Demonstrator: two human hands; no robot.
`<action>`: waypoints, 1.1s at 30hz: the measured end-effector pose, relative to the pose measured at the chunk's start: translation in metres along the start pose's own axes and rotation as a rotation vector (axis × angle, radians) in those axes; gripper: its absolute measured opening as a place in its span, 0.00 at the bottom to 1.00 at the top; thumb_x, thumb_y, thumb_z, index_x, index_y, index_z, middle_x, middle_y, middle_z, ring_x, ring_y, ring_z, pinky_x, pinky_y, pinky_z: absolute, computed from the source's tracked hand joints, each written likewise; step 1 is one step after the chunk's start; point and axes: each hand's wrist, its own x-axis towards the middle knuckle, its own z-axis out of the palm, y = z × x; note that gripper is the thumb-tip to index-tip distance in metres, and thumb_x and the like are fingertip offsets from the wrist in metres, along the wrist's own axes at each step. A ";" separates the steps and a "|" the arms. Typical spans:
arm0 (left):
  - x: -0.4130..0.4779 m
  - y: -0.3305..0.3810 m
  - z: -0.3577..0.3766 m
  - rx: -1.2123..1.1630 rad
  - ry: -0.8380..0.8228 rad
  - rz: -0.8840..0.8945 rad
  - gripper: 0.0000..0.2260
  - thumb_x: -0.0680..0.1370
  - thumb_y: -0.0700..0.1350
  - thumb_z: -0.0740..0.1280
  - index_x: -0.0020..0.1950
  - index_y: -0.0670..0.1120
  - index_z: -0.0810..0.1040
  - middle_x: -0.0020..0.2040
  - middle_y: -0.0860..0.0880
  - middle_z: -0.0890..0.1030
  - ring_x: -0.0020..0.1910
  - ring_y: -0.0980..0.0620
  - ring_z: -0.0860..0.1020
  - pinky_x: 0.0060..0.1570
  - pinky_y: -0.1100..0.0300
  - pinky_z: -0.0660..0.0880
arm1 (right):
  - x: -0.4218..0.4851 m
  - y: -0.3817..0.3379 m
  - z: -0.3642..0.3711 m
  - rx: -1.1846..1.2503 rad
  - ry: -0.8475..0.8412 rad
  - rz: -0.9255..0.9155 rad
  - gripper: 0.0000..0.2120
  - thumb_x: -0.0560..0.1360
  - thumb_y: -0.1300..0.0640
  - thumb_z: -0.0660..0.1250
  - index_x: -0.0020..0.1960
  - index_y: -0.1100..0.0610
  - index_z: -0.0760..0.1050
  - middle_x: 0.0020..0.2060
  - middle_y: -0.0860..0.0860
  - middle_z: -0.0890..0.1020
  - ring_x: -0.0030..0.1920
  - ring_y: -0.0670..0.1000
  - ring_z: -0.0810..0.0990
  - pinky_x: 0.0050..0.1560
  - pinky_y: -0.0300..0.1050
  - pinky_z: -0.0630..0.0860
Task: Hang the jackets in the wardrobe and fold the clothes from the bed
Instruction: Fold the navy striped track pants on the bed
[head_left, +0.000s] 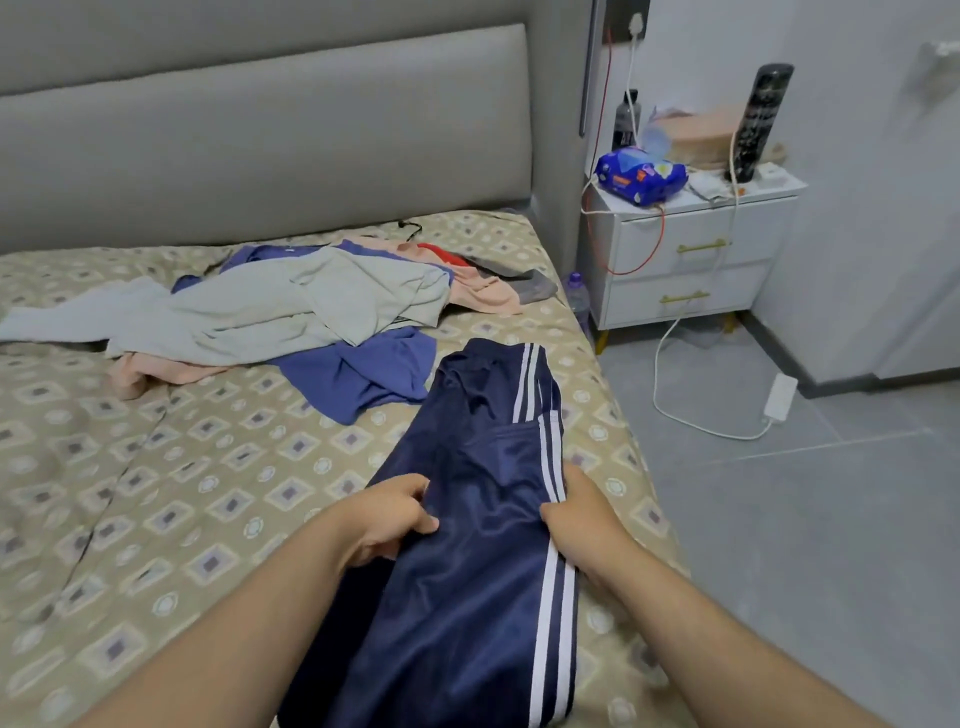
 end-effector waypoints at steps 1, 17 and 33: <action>0.006 -0.004 0.002 -0.052 0.045 0.049 0.14 0.73 0.34 0.64 0.56 0.46 0.79 0.55 0.43 0.83 0.55 0.39 0.81 0.57 0.44 0.77 | 0.003 -0.002 -0.002 -0.015 0.001 -0.012 0.24 0.73 0.71 0.56 0.59 0.47 0.73 0.46 0.37 0.78 0.47 0.42 0.78 0.41 0.25 0.70; 0.028 0.011 -0.034 -0.036 0.451 0.272 0.10 0.73 0.48 0.69 0.53 0.51 0.77 0.54 0.50 0.81 0.49 0.51 0.79 0.54 0.54 0.75 | 0.061 0.024 -0.001 0.460 0.021 0.261 0.07 0.80 0.59 0.64 0.56 0.60 0.78 0.49 0.58 0.86 0.44 0.56 0.86 0.48 0.54 0.83; -0.087 -0.144 -0.005 0.110 0.368 0.006 0.08 0.79 0.44 0.67 0.48 0.39 0.79 0.45 0.40 0.84 0.45 0.44 0.82 0.55 0.44 0.76 | -0.082 0.064 0.051 0.151 -0.436 0.481 0.11 0.76 0.63 0.67 0.58 0.59 0.77 0.48 0.52 0.87 0.50 0.53 0.86 0.56 0.54 0.82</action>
